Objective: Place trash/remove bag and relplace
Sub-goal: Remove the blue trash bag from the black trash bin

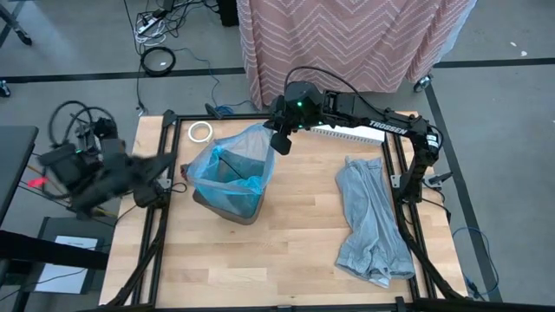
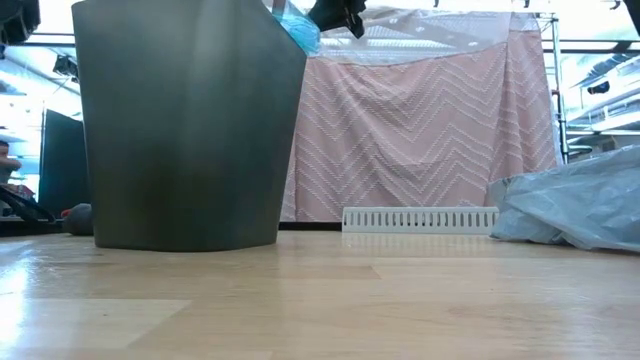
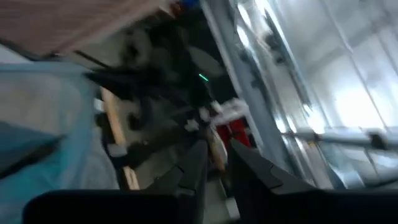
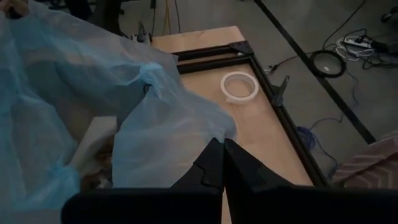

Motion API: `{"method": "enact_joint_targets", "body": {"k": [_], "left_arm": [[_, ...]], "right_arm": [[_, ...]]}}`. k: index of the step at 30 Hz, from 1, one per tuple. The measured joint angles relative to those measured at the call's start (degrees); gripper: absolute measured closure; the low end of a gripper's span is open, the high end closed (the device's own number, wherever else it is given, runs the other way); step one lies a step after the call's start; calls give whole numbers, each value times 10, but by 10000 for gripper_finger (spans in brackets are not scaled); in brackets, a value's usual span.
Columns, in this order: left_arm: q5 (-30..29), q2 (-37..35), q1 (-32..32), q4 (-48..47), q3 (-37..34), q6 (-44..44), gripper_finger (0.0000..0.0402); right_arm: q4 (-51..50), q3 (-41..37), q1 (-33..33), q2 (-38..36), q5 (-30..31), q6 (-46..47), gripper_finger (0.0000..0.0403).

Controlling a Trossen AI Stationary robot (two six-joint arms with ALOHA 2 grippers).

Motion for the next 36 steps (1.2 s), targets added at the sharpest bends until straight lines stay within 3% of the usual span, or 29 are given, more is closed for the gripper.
{"method": "enact_joint_targets", "body": {"k": [6,9,15,17,19,21,24,26,31,34,36], "left_arm": [[-6,-2,-28,-21,-18,-96,380],[-2,2,-27,-51,-72,-208,396],[-4,25,-26,-57,-208,-525,397],[0,34,-33,-55,-228,-579,397],[-1,39,-36,-41,-225,-577,397],[1,41,-24,-20,-208,-504,397],[43,37,20,16,-176,-245,397],[112,37,50,53,-155,-57,397],[389,37,137,151,-105,370,397],[473,37,166,132,-63,521,397],[468,37,171,71,-28,625,396]], "right_arm": [[-1,0,-5,0,-14,-8,403],[0,0,-7,0,-14,-15,403],[-3,0,-14,0,-14,-20,403],[-3,0,-16,0,-14,-24,403],[-4,0,-17,0,-15,-28,403],[-4,0,-20,0,-16,-32,403],[-4,0,-22,0,-17,-32,403],[-3,0,-24,0,-19,-33,403],[-7,0,-30,0,-25,-33,403],[-7,0,-33,0,-25,-32,403],[-8,0,-33,0,-25,-32,403]]}}
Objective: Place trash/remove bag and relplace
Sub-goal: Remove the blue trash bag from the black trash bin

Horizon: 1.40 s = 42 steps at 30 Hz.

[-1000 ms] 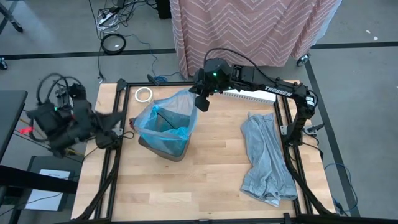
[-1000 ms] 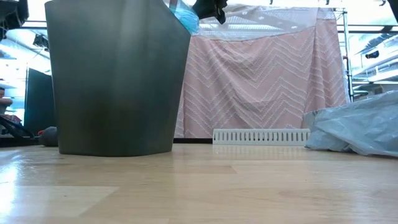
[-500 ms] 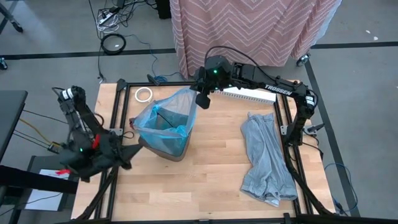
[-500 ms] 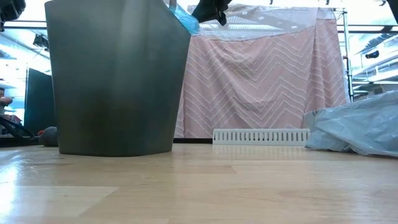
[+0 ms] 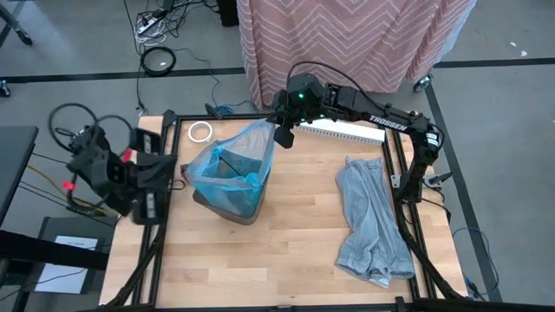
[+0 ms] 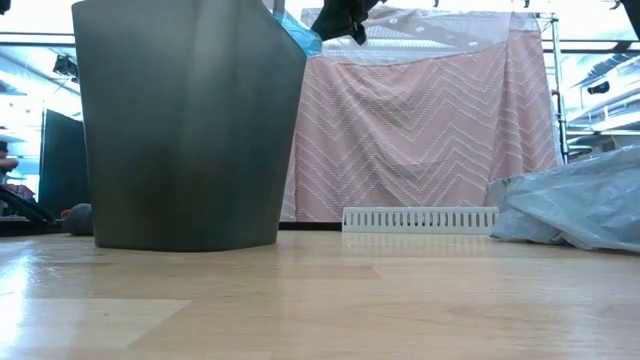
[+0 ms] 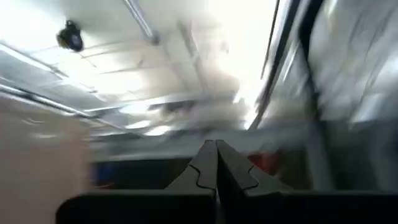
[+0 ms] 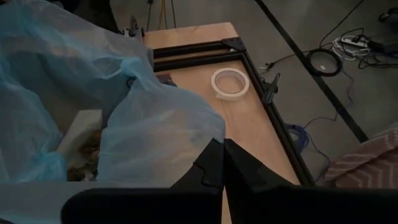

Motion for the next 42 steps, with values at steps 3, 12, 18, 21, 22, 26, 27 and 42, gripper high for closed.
{"method": "enact_joint_targets", "body": {"k": [3,12,18,21,22,26,27,42], "left_arm": [[-256,7,-9,-147,73,60,396],[-468,8,-30,-331,144,17,396],[-470,0,-68,-372,90,-150,396],[-474,-4,-103,-417,48,-201,396],[-475,-4,-114,-432,31,-211,396],[-471,-3,-143,-449,-20,-210,396],[-472,-4,-146,-447,-33,-211,396],[-473,-3,-140,-443,-138,-278,396]], "right_arm": [[0,0,0,0,0,6,403],[-4,0,0,0,0,30,403],[-6,0,0,0,1,37,403],[-4,0,0,0,2,38,403],[-4,0,0,0,2,37,403],[-4,0,0,0,2,37,403],[-5,0,0,0,2,37,403],[-143,0,-4,0,63,21,403]]}}
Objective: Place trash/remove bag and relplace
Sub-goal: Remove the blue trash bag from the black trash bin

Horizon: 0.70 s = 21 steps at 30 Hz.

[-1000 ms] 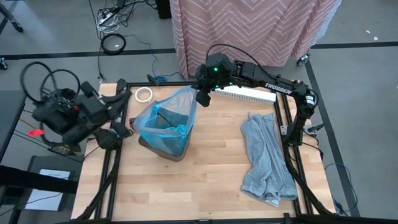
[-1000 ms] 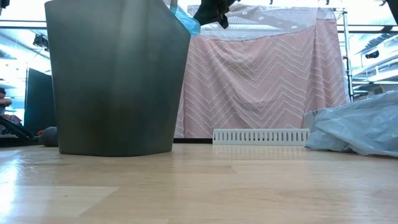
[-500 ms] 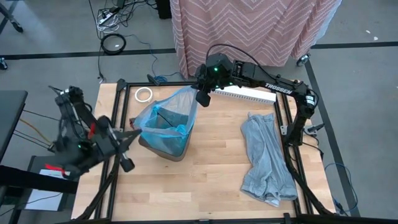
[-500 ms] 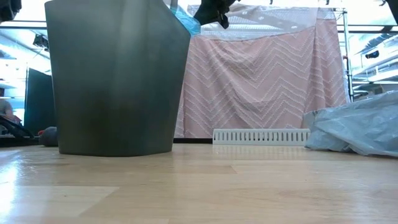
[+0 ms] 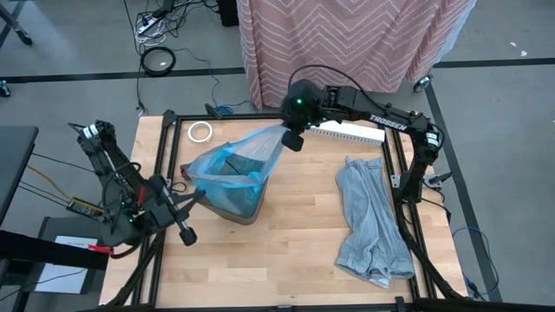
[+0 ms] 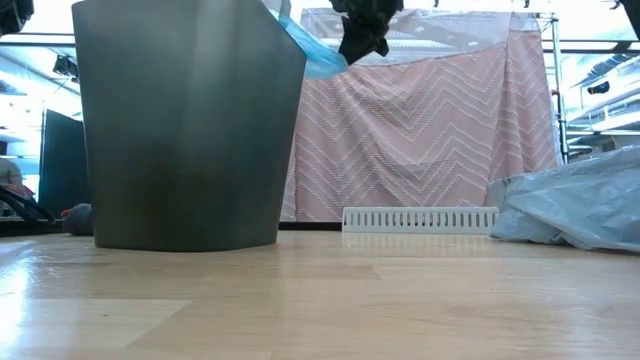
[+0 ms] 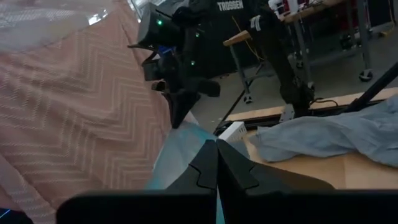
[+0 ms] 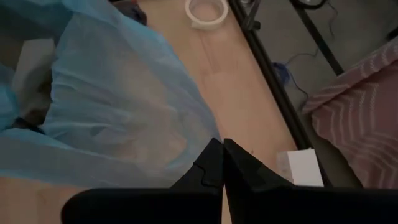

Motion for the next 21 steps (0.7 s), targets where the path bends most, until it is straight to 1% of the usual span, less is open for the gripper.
{"method": "enact_joint_targets", "body": {"k": [3,8,12,14,18,21], "left_arm": [[0,-2,-1,-9,-12,-43,396],[0,-8,0,-51,-60,-168,396],[0,-8,1,-52,-85,-203,396],[0,-8,8,-47,-83,-192,396],[0,-12,47,-37,-50,-87,396],[-2,-15,82,-26,-17,-29,396]], "right_arm": [[-7,0,1,-2,0,0,403],[-24,0,3,-3,0,-3,403],[-61,0,4,-3,0,-9,403],[-86,0,4,-3,0,-15,403],[-92,0,4,-3,0,-16,403],[-82,0,4,-3,0,-16,403]]}}
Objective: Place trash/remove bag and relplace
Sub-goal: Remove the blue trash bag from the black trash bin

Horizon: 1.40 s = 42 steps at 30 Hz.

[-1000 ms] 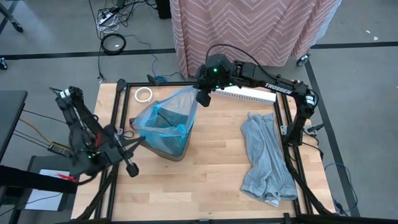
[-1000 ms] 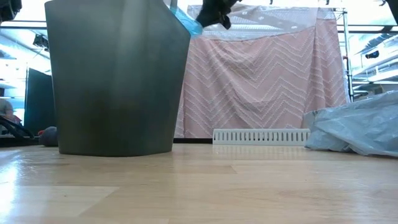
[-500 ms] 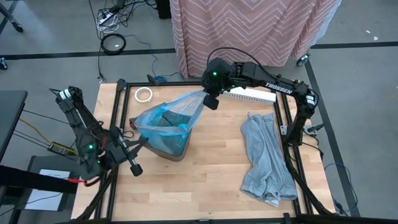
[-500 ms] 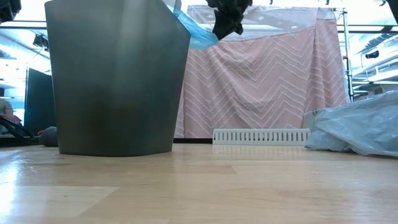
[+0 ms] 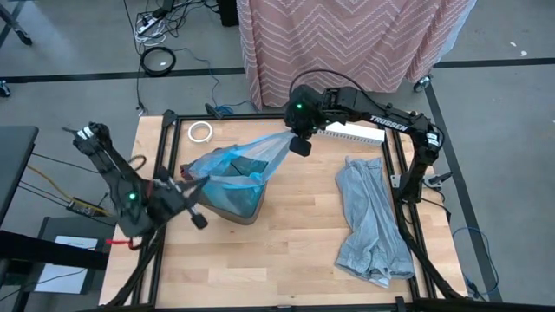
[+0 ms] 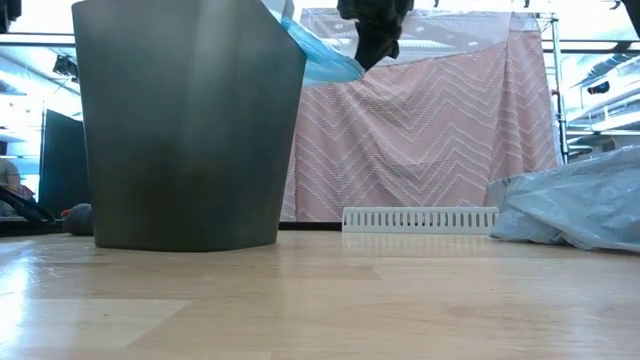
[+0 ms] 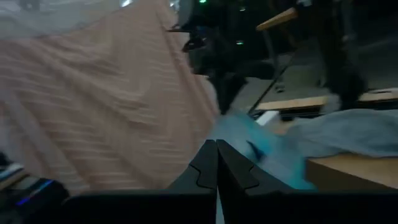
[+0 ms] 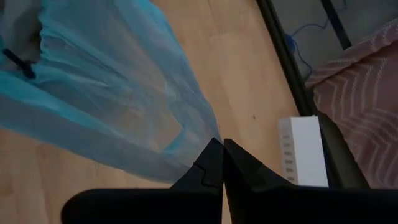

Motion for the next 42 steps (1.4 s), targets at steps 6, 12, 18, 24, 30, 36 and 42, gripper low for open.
{"method": "enact_joint_targets", "body": {"k": [6,12,18,24,30,36,42], "left_arm": [[-1,-26,55,52,102,34,386],[0,-36,73,132,226,37,383],[3,-34,34,129,365,49,383],[4,-36,-53,132,474,6,383],[2,-34,-185,116,550,4,382],[1,-35,-322,115,579,22,382],[0,-36,-418,101,581,67,390]], "right_arm": [[3,0,0,0,-4,-5,403],[3,0,0,0,-6,-17,403],[11,0,0,0,-21,-25,403],[23,0,0,0,-22,-35,403],[29,0,0,0,-31,-35,403],[40,0,0,0,-32,-35,403],[40,0,0,0,-32,-35,403]]}}
